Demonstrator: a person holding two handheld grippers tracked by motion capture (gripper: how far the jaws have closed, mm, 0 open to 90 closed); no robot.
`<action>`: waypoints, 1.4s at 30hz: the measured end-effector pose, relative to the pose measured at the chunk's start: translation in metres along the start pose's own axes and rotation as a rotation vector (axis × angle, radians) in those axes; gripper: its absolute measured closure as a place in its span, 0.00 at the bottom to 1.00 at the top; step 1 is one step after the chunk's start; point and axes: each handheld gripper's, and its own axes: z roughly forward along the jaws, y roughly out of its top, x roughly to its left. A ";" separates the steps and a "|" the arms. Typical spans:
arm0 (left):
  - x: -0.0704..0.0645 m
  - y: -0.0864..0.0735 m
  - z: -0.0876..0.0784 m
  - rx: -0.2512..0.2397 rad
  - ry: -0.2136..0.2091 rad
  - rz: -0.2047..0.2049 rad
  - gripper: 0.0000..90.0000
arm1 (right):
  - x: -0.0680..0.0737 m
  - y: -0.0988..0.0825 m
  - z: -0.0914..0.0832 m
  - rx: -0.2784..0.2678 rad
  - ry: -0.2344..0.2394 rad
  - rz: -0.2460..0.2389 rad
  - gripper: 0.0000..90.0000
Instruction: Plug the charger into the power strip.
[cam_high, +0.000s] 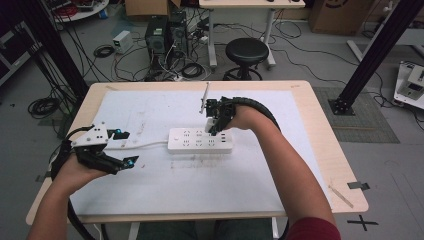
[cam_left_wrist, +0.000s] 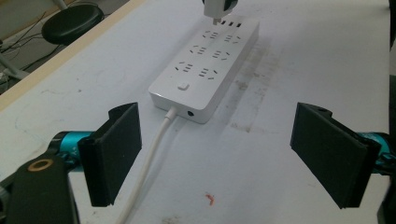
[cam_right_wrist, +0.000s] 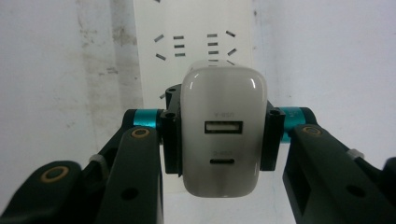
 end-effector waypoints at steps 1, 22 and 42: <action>0.000 0.000 0.000 0.000 0.000 0.000 0.18 | 0.000 0.000 0.000 0.000 0.000 0.000 0.70; 0.007 -0.009 0.005 0.011 0.006 -0.021 0.18 | -0.014 0.008 0.026 0.097 0.040 -0.073 0.70; 0.007 -0.008 0.015 0.034 0.004 -0.019 0.18 | -0.008 0.019 0.039 0.160 0.013 -0.106 0.71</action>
